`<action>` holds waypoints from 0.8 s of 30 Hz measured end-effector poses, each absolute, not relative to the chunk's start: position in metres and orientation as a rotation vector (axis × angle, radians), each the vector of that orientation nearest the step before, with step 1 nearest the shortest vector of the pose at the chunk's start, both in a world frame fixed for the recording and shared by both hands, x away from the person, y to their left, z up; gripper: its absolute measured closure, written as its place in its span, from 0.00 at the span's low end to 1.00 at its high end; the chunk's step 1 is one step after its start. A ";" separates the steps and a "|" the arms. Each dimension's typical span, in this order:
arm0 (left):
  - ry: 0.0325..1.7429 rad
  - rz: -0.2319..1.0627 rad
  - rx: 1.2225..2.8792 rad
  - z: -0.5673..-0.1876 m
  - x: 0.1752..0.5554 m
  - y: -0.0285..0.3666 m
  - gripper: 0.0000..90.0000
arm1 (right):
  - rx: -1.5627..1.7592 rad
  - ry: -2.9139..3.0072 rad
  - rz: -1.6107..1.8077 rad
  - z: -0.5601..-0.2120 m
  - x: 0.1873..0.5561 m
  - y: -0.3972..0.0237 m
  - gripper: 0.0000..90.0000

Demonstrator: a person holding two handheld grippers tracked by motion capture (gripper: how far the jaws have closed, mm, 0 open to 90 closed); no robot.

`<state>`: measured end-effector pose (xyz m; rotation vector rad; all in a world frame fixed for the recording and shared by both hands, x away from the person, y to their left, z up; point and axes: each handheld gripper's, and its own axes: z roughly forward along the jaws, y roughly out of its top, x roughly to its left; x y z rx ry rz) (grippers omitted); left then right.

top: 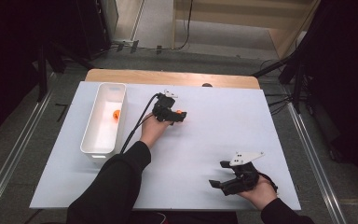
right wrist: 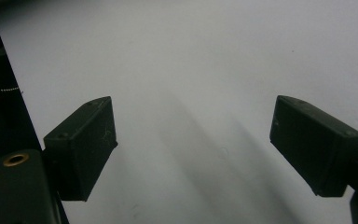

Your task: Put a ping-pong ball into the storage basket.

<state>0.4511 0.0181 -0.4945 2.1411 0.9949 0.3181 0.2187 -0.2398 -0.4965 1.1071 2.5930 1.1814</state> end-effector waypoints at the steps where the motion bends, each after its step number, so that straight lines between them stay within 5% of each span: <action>1: 0.992 0.319 2.144 -0.495 0.451 0.018 0.26 | 1.109 2.591 1.183 -0.497 0.219 -0.240 0.15; 17: 0.987 0.315 2.181 -0.507 0.450 0.012 0.26 | 1.110 2.595 1.183 -0.497 0.218 -0.239 0.15; 24: 0.921 0.411 2.243 -0.512 0.445 0.006 0.26 | 1.110 2.597 1.182 -0.497 0.218 -0.238 0.15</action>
